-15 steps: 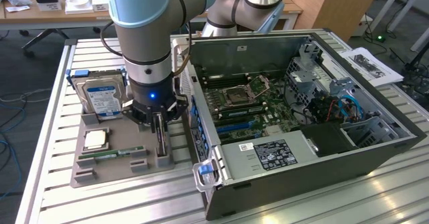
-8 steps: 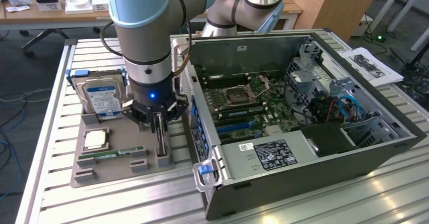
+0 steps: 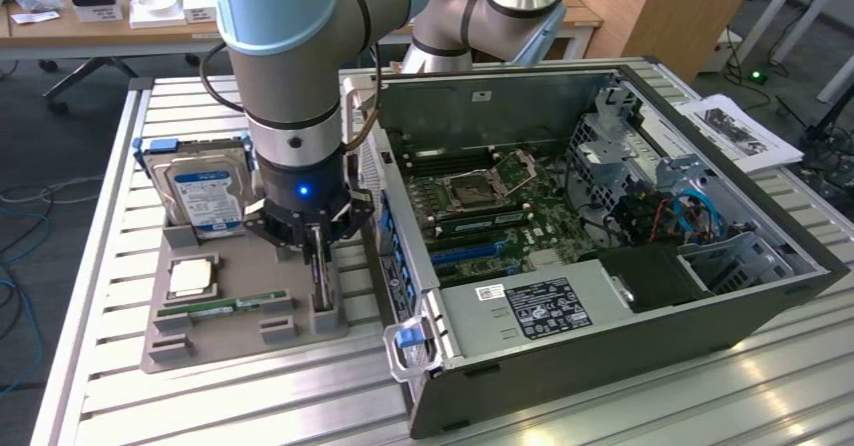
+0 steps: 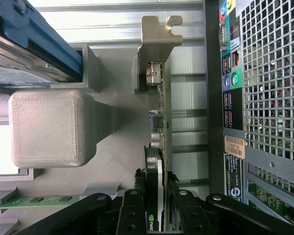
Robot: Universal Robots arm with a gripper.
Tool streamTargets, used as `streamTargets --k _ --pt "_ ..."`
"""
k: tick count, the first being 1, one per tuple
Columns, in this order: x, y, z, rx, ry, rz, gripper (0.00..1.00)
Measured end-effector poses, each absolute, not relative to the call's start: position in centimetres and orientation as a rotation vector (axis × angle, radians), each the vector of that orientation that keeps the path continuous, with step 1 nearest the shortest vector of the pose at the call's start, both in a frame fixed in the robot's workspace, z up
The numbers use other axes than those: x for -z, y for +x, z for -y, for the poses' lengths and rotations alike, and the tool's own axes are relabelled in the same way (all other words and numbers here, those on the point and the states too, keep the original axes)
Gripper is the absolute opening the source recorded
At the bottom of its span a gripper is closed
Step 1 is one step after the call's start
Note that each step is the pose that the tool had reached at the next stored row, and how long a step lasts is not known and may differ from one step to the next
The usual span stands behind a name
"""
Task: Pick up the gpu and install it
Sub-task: 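Pick up the gpu and move the gpu toward the slot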
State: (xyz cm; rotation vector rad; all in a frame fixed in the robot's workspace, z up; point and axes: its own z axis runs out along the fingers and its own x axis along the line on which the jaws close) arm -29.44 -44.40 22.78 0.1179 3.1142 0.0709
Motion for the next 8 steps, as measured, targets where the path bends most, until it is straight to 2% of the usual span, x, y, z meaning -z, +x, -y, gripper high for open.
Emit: streamTargets --k 8 --pt "-22.78 -29.44 44.40 -0.071 0.118 -3.114 0.27"
